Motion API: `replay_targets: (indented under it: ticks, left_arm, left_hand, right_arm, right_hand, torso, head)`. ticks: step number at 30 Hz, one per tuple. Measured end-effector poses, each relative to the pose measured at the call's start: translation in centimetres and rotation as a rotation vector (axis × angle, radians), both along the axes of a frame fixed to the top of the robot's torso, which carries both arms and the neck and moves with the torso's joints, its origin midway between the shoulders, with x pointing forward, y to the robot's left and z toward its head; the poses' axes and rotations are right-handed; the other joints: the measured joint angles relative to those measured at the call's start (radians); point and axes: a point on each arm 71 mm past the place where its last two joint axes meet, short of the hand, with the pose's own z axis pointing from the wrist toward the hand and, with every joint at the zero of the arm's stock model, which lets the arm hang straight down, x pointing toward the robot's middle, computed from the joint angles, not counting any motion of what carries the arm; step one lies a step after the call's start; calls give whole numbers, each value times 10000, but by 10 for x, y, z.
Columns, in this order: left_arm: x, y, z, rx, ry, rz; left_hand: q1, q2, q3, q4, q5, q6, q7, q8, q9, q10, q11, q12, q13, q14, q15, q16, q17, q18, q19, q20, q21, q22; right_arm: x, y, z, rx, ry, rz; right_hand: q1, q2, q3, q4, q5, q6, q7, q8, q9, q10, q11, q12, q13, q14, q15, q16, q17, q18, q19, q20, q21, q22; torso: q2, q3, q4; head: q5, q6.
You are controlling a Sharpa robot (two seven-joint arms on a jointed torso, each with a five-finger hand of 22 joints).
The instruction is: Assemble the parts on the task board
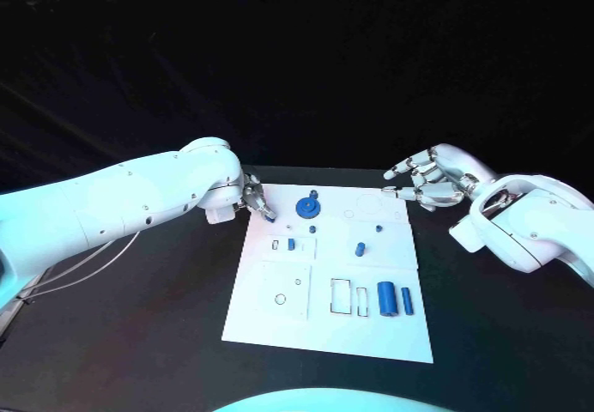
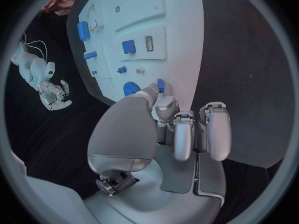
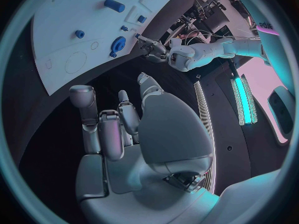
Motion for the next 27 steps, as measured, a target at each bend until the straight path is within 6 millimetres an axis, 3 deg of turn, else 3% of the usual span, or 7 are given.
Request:
replay_targets:
  ticks: [14, 21, 27]
  left_arm:
    - [-29, 4, 8, -1175, -69, 161]
    - [-41, 5, 6, -1402, -247, 249]
    - [-49, 4, -3, -1409, -318, 296]
  left_hand:
    - [-806, -804, 1631, -630, -28, 15, -14, 344, 417, 212, -105, 119, 106, -31, -42, 0, -1, 0, 0, 0, 33, -2]
    - [-1005, -1002, 1938, -751, -29, 16, -16, 479, 500, 259, -149, -26, -79, 5, -78, 0, -1, 1, 0, 0, 49, -2]
    - [-1036, -1033, 2040, -799, -39, 17, -16, 484, 549, 264, -152, -28, -134, 5, -78, 0, -1, 1, 0, 0, 49, -3]
  right_arm:
    - [0, -1, 0, -11, 6, -25]
    - [0, -1, 0, -15, 8, -34]
    - [0, -2, 0, -16, 9, -43]
  right_hand:
    - [0, 0, 0, 0, 0, 0, 0, 0, 7, 0, 0, 0, 0, 0, 0, 0, 8, 0, 0, 0, 0, 0]
    - [0, 0, 0, 0, 0, 0, 0, 0, 7, 0, 0, 0, 0, 0, 0, 0, 8, 0, 0, 0, 0, 0]
    - [0, 0, 0, 0, -1, 0, 0, 0, 6, 0, 0, 0, 1, 0, 0, 0, 7, 0, 0, 0, 0, 0]
  torso:
    - [2, 1, 8]
    - [6, 0, 8]
    - [6, -2, 8]
  head:
    - [49, -28]
    - [77, -67]
    - [95, -91]
